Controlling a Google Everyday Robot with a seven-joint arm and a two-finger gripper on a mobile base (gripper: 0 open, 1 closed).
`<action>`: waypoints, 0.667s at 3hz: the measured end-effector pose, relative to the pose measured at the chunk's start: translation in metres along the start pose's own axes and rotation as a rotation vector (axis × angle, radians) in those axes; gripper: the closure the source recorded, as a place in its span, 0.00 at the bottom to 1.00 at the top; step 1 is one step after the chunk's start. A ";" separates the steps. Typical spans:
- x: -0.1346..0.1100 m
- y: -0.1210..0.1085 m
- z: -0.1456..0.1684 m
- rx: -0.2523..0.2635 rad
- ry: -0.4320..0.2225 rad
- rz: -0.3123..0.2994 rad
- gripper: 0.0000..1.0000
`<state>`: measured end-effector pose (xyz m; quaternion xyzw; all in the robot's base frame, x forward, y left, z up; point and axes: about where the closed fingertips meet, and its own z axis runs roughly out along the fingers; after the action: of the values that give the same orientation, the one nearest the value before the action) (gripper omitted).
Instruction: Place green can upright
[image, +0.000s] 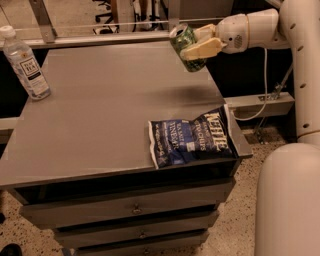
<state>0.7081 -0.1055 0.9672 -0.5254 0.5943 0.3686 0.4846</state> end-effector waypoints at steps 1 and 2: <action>-0.009 0.002 -0.001 0.016 -0.072 -0.027 1.00; -0.011 0.012 -0.008 0.032 -0.131 -0.043 1.00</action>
Offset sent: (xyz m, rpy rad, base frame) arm -0.0494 -0.0088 0.0037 0.1966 -0.1118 -0.0305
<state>0.6948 -0.1079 0.9791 -0.5051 0.5556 0.3820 0.5388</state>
